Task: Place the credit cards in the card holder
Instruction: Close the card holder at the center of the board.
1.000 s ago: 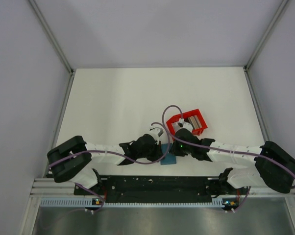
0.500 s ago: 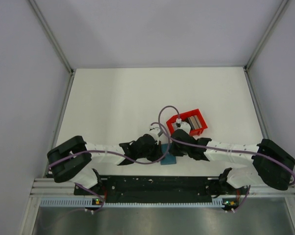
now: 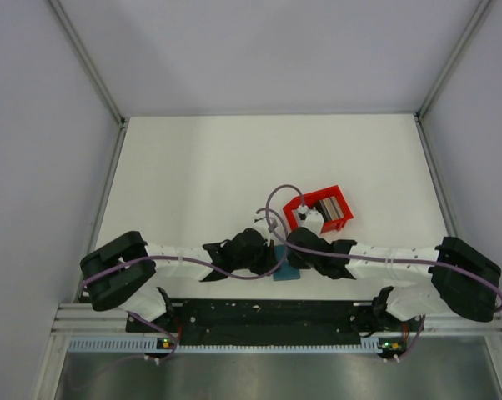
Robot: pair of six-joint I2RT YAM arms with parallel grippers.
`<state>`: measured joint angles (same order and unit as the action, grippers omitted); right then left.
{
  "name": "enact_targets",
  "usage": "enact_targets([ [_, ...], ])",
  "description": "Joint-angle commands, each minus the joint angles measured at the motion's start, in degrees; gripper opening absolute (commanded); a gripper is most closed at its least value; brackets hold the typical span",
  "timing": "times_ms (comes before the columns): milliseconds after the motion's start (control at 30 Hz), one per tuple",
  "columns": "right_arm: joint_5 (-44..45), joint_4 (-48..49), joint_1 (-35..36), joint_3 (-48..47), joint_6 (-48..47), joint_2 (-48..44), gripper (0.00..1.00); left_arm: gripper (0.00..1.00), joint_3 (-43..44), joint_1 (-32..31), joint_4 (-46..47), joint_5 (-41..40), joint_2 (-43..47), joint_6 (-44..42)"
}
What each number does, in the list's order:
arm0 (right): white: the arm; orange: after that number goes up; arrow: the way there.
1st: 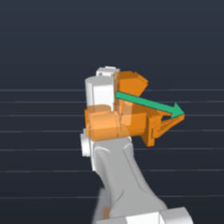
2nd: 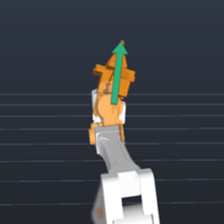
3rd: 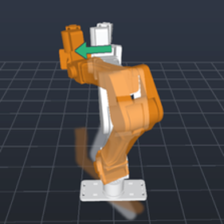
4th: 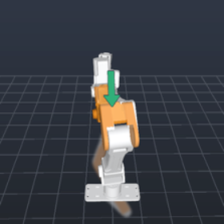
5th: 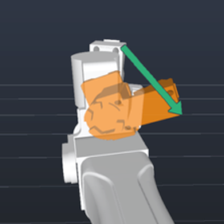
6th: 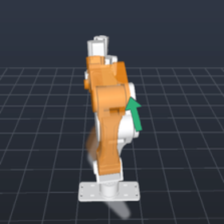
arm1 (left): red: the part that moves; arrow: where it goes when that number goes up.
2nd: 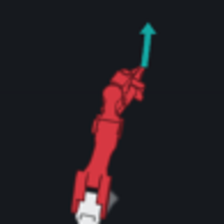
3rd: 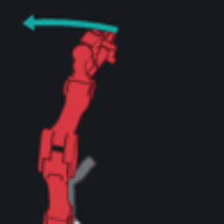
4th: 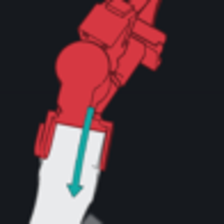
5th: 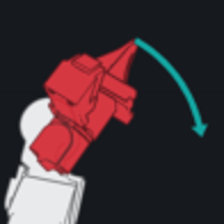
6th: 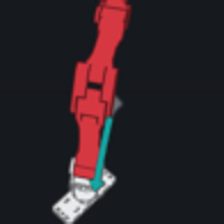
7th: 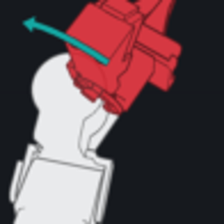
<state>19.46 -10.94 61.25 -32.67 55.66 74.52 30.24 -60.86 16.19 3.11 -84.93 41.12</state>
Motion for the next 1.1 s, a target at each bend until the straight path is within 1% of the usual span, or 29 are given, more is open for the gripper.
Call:
enact_targets([
  [0, -0.4, -5.1, 3.1, 2.9, 3.1, 0.9, 0.00, 0.00, -0.3, -0.3, -0.5, -1.9, -0.5, 1.0],
  [133, 1.6, -4.7, 4.8, 4.5, 5.8, 1.1, 0.00, 0.00, -0.9, -0.4, 0.3, -2.0, -0.3, 1.8],
  [267, 2.9, -4.4, 4.9, 5.1, 6.7, 2.4, 0.00, 0.00, -1.1, -0.3, 1.0, -1.5, -0.3, 2.1],
  [533, 1.7, -4.3, 4.9, 3.6, 6.5, 5.5, 0.00, 0.00, -1.3, -0.4, 1.2, -1.3, -0.3, 2.1],
  [700, 0.9, -4.3, 4.9, 4.0, 7.0, 5.8, 0.00, 0.00, -1.8, -0.3, 1.5, -1.4, -0.1, 2.3],
  [900, -0.6, -7.6, 4.9, 4.0, 8.1, 6.0, 0.00, 0.00, -2.0, -0.3, 1.4, -1.4, 0.3, 2.2],
  [1067, -1.2, -10.1, 5.0, 3.2, 7.9, 8.3, 0.00, 0.00, -1.9, -0.4, 1.6, -1.3, 0.1, 1.9],
])
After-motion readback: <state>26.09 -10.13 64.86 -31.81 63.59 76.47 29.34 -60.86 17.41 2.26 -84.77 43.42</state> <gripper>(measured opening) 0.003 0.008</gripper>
